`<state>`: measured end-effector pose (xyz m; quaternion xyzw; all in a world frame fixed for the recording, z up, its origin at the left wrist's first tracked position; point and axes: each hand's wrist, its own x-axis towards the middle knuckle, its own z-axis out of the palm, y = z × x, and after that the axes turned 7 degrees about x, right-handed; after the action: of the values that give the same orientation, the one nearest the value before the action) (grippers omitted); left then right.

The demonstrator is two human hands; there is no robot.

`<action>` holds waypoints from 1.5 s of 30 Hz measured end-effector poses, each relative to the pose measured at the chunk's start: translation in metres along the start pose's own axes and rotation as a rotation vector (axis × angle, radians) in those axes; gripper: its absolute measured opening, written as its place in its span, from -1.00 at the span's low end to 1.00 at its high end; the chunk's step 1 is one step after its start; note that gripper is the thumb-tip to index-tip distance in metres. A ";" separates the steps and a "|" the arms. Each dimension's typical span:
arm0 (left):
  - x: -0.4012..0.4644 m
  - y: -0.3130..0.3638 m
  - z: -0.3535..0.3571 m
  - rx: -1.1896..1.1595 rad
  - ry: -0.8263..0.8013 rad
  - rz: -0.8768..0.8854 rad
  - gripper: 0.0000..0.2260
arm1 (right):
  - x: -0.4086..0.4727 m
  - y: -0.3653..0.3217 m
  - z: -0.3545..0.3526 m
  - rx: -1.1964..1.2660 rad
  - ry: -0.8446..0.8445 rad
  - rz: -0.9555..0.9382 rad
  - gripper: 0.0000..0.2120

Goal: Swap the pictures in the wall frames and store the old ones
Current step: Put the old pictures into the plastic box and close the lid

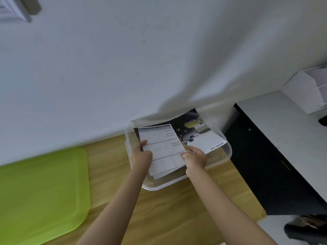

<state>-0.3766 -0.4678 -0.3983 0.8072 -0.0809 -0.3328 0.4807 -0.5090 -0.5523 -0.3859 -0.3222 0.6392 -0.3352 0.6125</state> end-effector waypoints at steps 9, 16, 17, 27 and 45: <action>0.016 -0.007 0.014 -0.104 -0.023 -0.112 -0.53 | 0.013 0.016 0.016 -0.103 -0.011 0.048 -0.61; 0.013 -0.007 0.014 -0.040 -0.052 -0.044 -0.46 | 0.005 0.008 0.015 -0.284 0.024 -0.010 -0.40; 0.012 -0.005 0.014 0.012 -0.051 0.005 -0.47 | 0.003 0.006 0.014 -0.303 0.025 -0.014 -0.35; -0.039 0.012 -0.002 0.133 -0.030 0.298 -0.46 | -0.035 -0.012 -0.019 -0.257 -0.169 -0.239 -0.30; -0.132 -0.135 -0.196 -0.017 0.487 0.087 -0.62 | -0.193 0.098 0.018 -0.284 -0.787 -0.427 -0.74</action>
<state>-0.3822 -0.1958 -0.3874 0.8553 0.0055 -0.1080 0.5067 -0.4832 -0.3390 -0.3573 -0.6298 0.3173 -0.2153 0.6755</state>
